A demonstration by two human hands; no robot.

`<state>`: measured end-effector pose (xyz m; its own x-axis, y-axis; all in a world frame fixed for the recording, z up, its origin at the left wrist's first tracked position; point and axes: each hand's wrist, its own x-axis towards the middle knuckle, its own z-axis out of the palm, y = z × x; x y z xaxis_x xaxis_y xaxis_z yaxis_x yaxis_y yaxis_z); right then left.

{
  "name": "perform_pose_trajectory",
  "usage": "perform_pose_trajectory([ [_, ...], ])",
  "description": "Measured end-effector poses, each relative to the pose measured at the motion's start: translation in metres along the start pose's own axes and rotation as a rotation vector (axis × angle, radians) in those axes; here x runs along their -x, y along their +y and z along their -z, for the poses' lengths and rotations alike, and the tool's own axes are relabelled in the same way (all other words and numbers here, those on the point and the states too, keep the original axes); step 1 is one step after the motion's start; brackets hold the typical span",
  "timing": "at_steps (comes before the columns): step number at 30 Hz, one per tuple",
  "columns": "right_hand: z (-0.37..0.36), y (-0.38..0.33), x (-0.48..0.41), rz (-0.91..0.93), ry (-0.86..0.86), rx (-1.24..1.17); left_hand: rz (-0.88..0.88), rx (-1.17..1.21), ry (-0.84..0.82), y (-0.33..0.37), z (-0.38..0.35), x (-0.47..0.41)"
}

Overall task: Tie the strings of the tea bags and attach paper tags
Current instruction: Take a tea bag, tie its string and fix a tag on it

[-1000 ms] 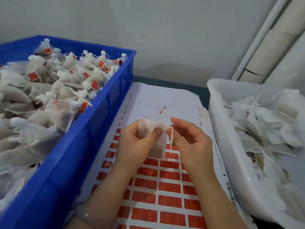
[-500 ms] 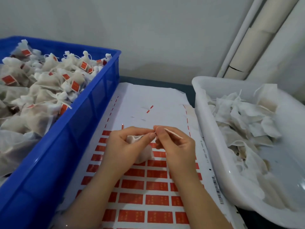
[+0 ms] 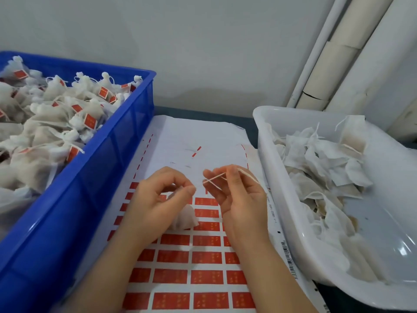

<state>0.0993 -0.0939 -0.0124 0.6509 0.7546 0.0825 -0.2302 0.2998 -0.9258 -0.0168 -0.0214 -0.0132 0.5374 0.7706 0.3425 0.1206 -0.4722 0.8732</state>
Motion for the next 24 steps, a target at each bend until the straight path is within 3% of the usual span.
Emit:
perform_pose_trajectory([
  [4,-0.004,-0.001,0.003,-0.066,-0.178,-0.231,-0.068,-0.039,-0.009,-0.001,-0.002,0.003],
  [7,-0.008,-0.002,0.005,-0.074,-0.148,-0.317,-0.130,-0.145,-0.071,-0.001,-0.002,0.004],
  [10,-0.007,-0.003,0.003,-0.082,-0.124,-0.343,-0.222,-0.282,-0.031,-0.003,-0.003,0.003],
  [14,0.001,-0.002,0.001,-0.077,-0.071,-0.243,-0.194,-0.331,-0.019,-0.005,-0.002,0.008],
  [19,0.004,0.004,0.004,0.142,0.036,0.258,0.098,0.098,0.045,0.003,-0.004,0.005],
  [24,0.006,0.003,0.002,0.175,-0.050,0.383,0.174,0.223,-0.072,0.001,-0.003,0.004],
])
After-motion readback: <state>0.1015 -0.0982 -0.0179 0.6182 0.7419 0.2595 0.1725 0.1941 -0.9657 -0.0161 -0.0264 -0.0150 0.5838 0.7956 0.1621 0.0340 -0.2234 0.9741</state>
